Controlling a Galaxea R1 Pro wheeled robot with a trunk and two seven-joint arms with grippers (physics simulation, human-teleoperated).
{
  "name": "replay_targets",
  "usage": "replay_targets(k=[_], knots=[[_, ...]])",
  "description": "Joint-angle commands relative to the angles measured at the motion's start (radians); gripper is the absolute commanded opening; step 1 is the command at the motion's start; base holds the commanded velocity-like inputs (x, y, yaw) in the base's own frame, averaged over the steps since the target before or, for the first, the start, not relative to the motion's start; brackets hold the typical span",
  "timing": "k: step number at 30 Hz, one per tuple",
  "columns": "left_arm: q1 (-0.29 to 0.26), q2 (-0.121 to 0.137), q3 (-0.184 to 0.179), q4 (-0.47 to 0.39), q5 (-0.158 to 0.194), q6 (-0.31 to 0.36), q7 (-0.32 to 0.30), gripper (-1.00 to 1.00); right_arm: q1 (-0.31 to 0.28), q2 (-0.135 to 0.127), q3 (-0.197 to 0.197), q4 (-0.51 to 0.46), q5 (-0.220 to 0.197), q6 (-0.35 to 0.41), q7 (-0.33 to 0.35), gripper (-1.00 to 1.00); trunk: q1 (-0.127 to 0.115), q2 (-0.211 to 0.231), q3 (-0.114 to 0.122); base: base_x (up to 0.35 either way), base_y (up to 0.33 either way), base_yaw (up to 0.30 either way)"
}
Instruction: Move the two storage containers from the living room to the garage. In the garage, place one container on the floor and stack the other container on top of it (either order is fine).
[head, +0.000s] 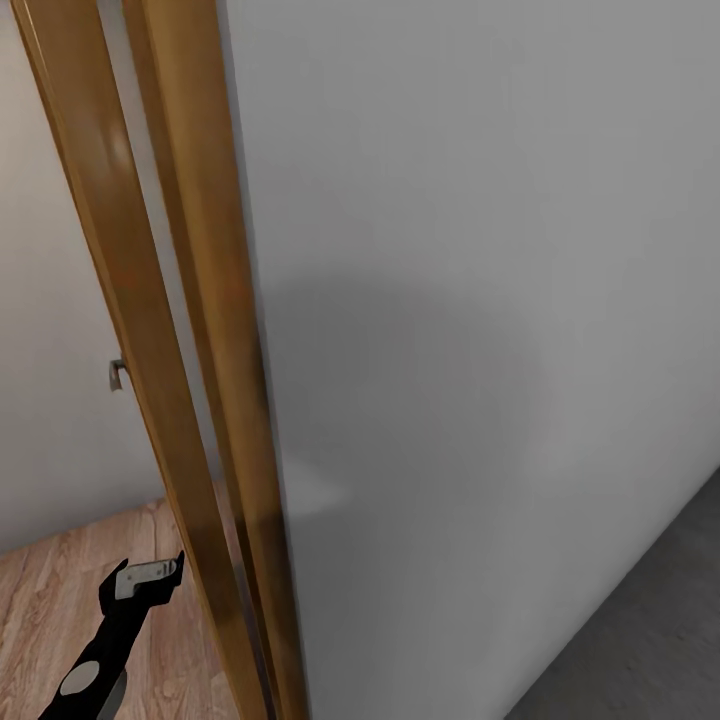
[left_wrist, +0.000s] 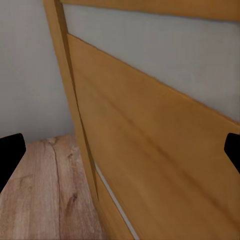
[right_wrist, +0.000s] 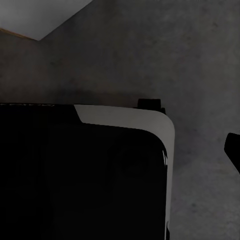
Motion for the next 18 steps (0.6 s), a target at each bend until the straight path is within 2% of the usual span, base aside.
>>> replay_targets(k=[1, 18], knots=[[-0.001, 0.0, 0.003, 0.001, 0.002, -0.003, -0.007, 1.0, -0.001, 0.0, -0.005, 0.001, 0.0, -0.003, 0.005, 1.0, 0.0, -0.001, -0.001, 0.0, 0.0, 0.0], [-0.001, -0.001, 0.003, 0.001, 0.002, -0.003, -0.007, 1.0, -0.001, 0.0, -0.005, 0.001, 0.0, -0.003, 0.005, 1.0, 0.0, -0.001, -0.001, 0.0, 0.0, 0.0]])
